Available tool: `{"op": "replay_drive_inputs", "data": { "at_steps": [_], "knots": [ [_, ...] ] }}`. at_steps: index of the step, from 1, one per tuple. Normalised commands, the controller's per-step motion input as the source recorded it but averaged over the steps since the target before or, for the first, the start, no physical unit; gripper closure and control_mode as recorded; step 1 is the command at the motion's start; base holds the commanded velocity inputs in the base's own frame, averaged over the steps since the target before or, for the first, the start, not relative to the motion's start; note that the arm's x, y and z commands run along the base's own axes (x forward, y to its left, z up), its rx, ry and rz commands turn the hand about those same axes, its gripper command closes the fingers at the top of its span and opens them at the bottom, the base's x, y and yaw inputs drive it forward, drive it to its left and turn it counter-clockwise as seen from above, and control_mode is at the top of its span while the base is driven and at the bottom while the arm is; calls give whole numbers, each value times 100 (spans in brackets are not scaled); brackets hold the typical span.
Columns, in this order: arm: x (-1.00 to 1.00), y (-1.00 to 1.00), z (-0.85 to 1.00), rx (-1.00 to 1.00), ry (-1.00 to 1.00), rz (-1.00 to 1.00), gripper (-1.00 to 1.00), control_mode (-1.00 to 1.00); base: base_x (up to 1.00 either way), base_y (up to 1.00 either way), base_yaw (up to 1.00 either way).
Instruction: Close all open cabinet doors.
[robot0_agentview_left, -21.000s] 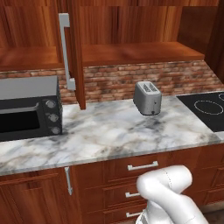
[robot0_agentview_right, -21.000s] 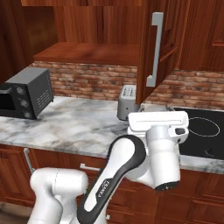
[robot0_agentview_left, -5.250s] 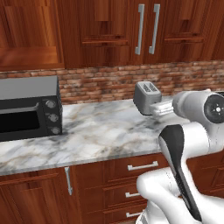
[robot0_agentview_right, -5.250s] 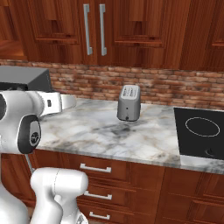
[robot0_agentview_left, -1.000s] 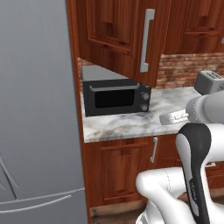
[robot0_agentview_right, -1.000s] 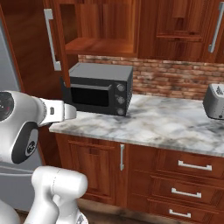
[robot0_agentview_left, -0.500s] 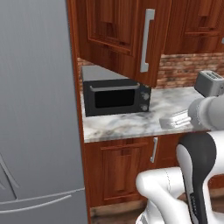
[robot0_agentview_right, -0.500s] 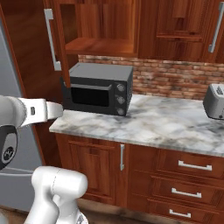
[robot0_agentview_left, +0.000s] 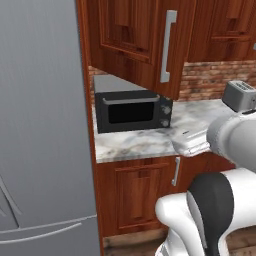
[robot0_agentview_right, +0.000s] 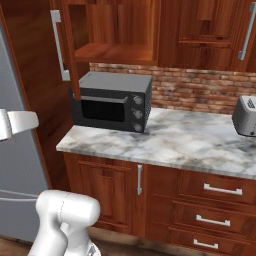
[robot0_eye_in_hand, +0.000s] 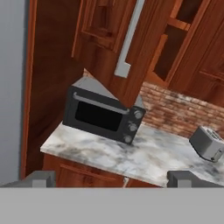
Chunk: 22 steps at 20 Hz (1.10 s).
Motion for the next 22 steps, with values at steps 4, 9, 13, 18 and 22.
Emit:
{"op": "replay_drive_inputs", "data": {
  "at_steps": [4,9,13,18,22],
  "knots": [
    [27,23,31,-7,-7,-4,-100,-100,0,0,0],
    [56,14,35,-14,-2,-2,-100,-100,0,0,0],
    [69,33,34,-14,0,-2,-100,-100,0,0,0],
    [53,30,24,-13,0,-2,-100,-100,0,0,0],
    [50,10,7,-12,-1,0,-100,-100,0,0,0]
  ]
}}
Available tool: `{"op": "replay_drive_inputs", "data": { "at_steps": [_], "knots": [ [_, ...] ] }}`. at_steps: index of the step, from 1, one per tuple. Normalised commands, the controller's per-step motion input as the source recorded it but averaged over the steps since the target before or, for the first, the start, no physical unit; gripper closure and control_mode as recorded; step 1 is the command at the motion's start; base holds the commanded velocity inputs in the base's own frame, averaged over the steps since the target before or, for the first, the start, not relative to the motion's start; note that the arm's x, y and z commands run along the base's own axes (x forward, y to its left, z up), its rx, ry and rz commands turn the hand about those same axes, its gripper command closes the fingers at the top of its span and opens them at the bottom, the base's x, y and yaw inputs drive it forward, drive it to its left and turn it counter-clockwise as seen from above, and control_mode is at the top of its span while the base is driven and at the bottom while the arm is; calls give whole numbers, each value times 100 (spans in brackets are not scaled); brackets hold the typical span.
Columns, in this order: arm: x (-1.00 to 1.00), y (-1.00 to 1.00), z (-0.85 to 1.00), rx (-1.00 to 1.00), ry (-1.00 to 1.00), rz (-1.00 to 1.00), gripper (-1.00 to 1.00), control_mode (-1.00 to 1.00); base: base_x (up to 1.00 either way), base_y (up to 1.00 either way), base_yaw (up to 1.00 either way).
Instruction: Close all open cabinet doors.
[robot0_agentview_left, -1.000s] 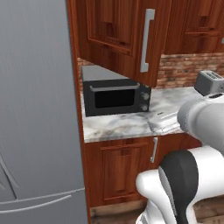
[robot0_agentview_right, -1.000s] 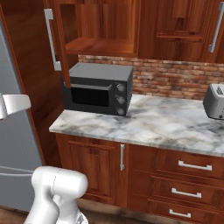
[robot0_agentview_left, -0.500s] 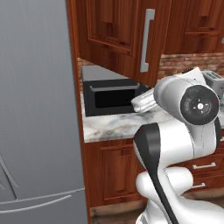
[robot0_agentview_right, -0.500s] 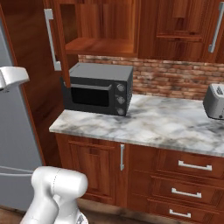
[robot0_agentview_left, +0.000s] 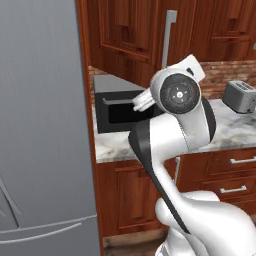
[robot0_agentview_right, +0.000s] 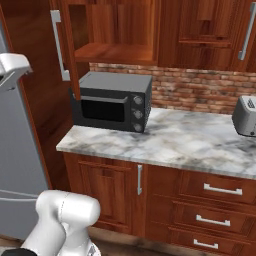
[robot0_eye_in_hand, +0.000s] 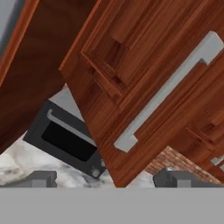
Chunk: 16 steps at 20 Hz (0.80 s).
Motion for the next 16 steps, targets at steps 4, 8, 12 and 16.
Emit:
{"op": "replay_drive_inputs", "data": {
  "at_steps": [4,8,12,16],
  "knots": [
    [59,1,0,-10,-3,0,-100,-100,0,0,0],
    [76,0,0,-6,-2,0,-100,-100,0,0,0],
    [91,0,-2,-2,0,1,-100,-100,0,0,0],
    [100,0,-15,-1,0,3,-100,-100,0,0,0]
  ]
}}
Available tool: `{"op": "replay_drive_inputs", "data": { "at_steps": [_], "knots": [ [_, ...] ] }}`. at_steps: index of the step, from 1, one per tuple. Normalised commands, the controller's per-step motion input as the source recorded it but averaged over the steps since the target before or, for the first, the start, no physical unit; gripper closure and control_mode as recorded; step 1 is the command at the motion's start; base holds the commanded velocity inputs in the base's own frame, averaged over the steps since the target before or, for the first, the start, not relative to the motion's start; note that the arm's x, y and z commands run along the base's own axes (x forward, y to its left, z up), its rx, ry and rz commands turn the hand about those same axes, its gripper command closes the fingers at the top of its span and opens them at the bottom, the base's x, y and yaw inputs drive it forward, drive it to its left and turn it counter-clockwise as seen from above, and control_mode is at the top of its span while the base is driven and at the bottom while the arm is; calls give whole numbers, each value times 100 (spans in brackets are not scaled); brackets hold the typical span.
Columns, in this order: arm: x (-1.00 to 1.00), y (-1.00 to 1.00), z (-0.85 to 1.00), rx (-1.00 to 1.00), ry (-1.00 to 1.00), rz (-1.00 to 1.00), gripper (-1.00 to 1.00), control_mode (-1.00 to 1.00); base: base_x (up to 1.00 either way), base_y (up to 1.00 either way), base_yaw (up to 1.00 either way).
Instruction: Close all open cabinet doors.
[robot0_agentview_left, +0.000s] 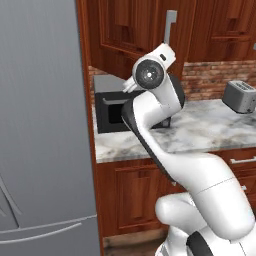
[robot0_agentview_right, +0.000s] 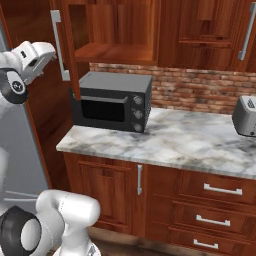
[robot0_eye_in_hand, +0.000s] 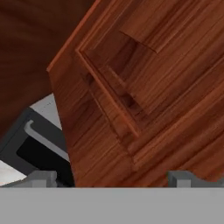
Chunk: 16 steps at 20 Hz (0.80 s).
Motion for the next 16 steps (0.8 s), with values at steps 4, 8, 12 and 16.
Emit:
{"op": "replay_drive_inputs", "data": {
  "at_steps": [4,8,12,16],
  "knots": [
    [98,-12,-17,0,0,5,-100,-100,0,0,0],
    [92,-22,-17,0,0,5,-100,-100,0,0,0],
    [85,-30,-8,0,0,4,-100,-100,0,0,0],
    [73,-34,0,0,0,4,-100,-100,0,0,0]
  ]
}}
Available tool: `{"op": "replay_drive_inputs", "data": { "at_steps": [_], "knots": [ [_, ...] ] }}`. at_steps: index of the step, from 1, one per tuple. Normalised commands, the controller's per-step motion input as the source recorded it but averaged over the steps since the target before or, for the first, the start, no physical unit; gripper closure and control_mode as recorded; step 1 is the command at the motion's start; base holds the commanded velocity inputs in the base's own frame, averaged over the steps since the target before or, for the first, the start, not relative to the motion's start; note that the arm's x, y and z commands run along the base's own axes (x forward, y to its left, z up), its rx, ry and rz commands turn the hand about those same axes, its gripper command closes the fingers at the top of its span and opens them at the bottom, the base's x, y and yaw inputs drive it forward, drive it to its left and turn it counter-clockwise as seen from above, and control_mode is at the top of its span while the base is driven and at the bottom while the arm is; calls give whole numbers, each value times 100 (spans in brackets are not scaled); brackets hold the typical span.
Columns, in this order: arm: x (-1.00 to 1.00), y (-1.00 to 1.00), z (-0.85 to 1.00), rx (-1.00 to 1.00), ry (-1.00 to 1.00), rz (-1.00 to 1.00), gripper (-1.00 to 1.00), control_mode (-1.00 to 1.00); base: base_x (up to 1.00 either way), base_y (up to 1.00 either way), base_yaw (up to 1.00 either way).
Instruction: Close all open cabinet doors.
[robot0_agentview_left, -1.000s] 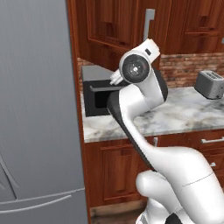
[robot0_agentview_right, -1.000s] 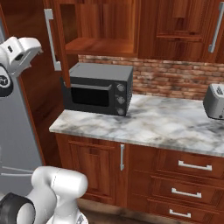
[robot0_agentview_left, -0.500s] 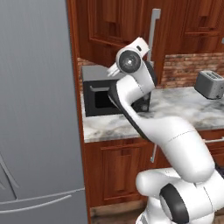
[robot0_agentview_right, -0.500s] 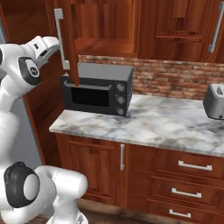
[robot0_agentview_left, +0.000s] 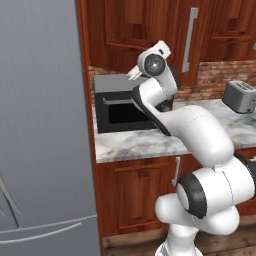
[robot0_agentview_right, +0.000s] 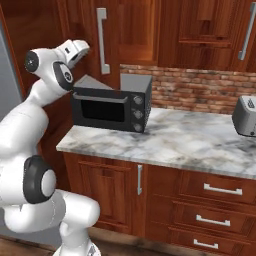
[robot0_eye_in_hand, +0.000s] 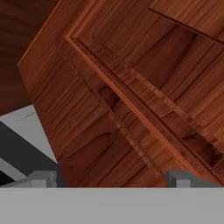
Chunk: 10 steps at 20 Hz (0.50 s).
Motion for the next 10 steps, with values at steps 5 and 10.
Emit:
{"op": "replay_drive_inputs", "data": {
  "at_steps": [5,10],
  "knots": [
    [63,-42,0,0,0,6,-100,-100,0,0,0],
    [66,-39,0,0,0,6,-100,-100,0,0,0]
  ]
}}
